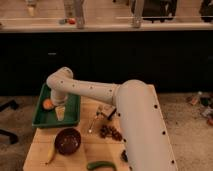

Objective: Place apple in purple bowl

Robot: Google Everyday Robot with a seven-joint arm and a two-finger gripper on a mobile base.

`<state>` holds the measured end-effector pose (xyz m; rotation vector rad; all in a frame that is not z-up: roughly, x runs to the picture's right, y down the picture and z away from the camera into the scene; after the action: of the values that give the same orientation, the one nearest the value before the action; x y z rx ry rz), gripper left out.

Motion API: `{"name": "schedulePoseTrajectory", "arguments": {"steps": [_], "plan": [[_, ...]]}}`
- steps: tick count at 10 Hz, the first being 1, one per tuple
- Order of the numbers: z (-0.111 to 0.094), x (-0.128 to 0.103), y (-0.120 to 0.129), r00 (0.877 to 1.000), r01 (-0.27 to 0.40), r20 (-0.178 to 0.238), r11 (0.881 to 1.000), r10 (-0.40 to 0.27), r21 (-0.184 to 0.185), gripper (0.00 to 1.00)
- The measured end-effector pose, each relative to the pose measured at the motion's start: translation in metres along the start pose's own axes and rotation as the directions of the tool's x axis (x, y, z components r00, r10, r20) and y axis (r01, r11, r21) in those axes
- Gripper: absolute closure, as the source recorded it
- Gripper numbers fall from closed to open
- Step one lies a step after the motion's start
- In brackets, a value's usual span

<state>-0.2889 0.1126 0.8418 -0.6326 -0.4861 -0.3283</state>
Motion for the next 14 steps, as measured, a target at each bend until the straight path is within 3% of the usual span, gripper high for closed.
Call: {"name": "schedulePoseTrajectory", "arguments": {"steps": [3, 5, 7, 14], "plan": [[0.005, -0.013, -0.011, 1.000, 0.018, 0.023, 0.999, -0.019, 0.039, 0.20], [0.012, -0.027, -0.017, 0.999, 0.032, 0.027, 0.995, -0.035, 0.094, 0.20], [0.019, -0.037, -0.024, 0.998, 0.046, 0.027, 0.991, -0.050, 0.124, 0.20], [0.036, -0.041, -0.050, 0.998, 0.059, 0.018, 0.989, -0.062, 0.135, 0.20]]}}
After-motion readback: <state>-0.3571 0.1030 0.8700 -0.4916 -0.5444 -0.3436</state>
